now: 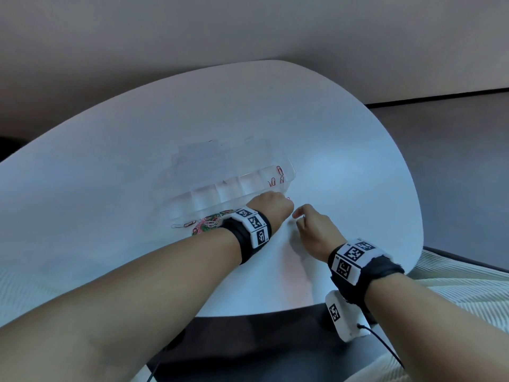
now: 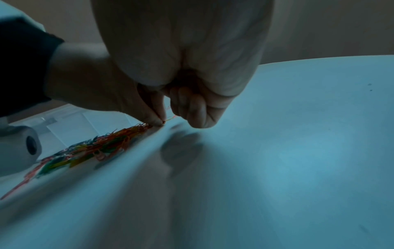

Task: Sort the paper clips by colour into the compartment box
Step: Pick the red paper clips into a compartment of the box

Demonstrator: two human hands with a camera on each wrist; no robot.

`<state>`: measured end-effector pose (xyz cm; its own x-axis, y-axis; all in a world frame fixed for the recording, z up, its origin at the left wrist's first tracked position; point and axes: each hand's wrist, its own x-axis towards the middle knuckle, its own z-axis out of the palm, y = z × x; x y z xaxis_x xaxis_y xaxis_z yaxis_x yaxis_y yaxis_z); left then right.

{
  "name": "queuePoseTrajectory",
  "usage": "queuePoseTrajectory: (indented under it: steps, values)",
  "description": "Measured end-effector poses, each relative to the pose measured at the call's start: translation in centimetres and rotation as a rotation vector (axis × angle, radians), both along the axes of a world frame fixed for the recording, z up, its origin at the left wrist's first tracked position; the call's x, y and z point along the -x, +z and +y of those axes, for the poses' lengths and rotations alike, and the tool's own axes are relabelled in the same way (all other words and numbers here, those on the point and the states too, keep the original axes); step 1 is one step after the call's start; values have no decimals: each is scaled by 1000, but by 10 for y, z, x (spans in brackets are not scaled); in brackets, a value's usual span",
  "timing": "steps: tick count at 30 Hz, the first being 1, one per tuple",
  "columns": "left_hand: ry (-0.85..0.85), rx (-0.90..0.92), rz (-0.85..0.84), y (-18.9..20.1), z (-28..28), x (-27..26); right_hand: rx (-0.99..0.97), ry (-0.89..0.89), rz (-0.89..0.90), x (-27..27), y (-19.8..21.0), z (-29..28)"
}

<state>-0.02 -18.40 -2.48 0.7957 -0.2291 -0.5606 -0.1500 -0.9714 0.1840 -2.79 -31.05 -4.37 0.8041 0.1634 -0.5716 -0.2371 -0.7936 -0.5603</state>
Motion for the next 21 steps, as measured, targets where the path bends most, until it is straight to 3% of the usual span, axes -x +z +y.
queuePoseTrajectory:
  steps: [5, 7, 9, 12, 15, 21]
  values:
    - [-98, 28, -23, 6, 4, 4, 13, 42, -87, -5, 2, -2]
    - [-36, 90, -37, 6, 7, 6, -61, -11, -123, -10, 5, -3]
    - [101, 280, -117, 8, 13, 10, -171, -123, -155, -23, 15, -1]
    - [547, 599, -262, 19, 27, 12, -330, -253, -197, -54, 35, 5]
    - [906, 858, -305, 26, 41, 4, -372, -229, -213, -79, 54, 13]
    - [1041, 932, -259, 20, 56, -19, -121, -4, -190, -101, 53, 46]
